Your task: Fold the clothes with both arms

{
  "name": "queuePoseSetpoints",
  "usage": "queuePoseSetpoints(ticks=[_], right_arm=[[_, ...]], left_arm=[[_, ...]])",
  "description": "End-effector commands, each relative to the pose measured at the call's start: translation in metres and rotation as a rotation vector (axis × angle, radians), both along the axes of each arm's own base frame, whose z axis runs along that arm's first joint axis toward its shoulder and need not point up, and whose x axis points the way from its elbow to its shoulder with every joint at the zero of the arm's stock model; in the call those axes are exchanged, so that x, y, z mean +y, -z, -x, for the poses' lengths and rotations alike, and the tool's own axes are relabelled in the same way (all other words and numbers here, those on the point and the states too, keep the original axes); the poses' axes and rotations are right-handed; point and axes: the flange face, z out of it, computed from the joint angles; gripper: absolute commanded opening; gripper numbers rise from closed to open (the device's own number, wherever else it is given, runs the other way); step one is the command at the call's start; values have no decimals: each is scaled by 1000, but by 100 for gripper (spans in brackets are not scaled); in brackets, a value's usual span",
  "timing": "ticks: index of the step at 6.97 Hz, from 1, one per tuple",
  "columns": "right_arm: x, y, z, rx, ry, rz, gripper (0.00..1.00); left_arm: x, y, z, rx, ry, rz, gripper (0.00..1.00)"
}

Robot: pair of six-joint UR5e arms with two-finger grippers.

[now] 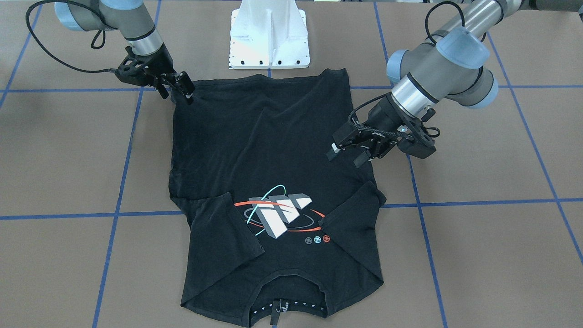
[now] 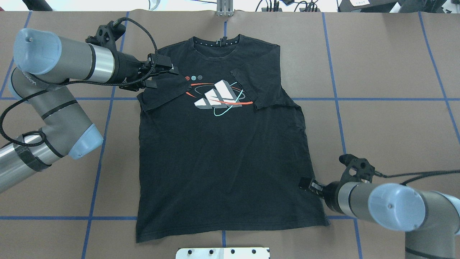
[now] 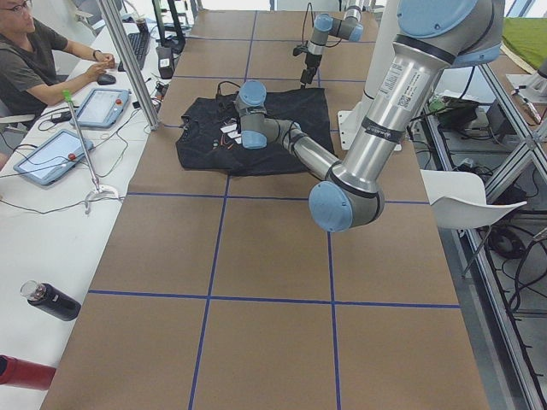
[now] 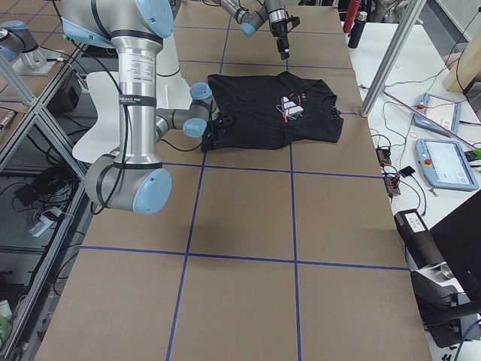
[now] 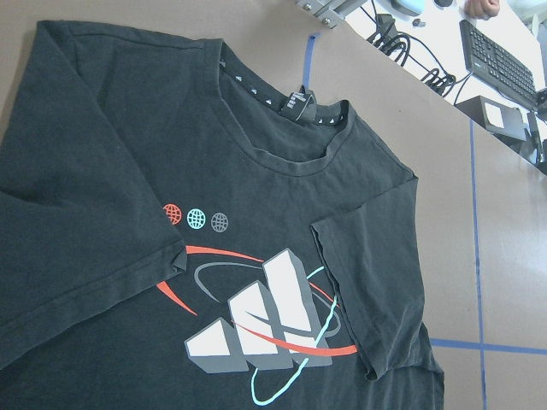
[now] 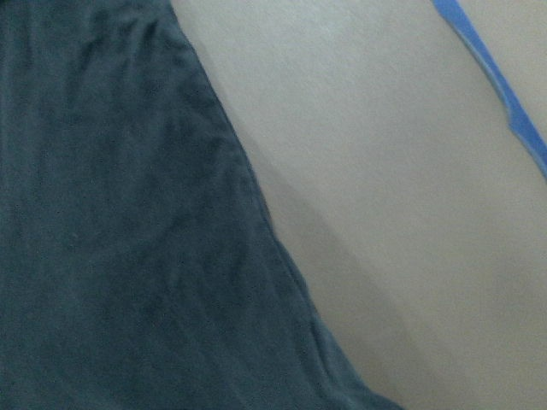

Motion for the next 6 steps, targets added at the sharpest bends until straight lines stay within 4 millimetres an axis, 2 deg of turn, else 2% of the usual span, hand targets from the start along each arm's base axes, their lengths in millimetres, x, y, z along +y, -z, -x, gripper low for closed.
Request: queuePoseSetpoints(ticks=[1,2,3,6], right_arm=[[48,-12,5,24,-20,-16,88],[53,-22,1,46,-10,-17,87],[54,-23,1,50,-16,-25,81],[55,-22,1,48,-14,-26,77]], left_arm=[[0,-8,-2,-12,-2,13,98],[-1,-8,-3,-14,-2,14,98],[-1,-10,-4,-17,-2,17,98],[-2,-15,-8,-25,-4,23,98]])
